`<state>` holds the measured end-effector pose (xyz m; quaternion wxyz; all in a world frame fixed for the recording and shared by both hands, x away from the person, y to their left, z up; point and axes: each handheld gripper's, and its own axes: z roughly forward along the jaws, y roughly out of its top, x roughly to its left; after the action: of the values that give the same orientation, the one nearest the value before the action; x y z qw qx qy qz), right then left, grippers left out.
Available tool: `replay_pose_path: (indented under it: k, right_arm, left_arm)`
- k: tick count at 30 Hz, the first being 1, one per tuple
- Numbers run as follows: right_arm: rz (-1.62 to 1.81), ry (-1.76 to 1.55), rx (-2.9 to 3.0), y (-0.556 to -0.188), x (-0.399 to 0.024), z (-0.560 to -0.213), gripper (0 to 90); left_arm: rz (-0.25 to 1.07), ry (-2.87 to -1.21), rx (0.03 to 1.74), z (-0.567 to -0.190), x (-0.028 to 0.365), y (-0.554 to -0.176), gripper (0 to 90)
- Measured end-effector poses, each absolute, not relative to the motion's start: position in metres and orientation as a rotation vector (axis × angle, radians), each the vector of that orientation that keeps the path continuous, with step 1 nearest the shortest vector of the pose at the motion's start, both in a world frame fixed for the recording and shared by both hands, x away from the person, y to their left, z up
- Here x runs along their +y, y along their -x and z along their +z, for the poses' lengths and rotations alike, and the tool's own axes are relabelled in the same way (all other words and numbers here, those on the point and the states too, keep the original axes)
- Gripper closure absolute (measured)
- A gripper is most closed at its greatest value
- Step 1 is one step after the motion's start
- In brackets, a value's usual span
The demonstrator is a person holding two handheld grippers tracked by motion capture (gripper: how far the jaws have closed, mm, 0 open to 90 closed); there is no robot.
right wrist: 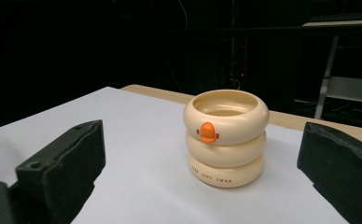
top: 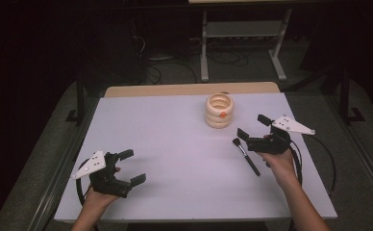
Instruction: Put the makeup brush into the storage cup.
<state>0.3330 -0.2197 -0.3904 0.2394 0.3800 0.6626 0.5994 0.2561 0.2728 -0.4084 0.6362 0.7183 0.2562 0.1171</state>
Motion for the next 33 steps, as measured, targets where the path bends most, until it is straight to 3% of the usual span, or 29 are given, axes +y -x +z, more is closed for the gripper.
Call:
replay_pose_path:
  k: [33]
  right_arm:
    - [1.629, -1.064, 1.796, -0.361, -0.212, -0.388, 0.4]
  left_arm:
    - [0.26, -1.637, 0.586, -0.408, 0.272, -0.256, 0.0]
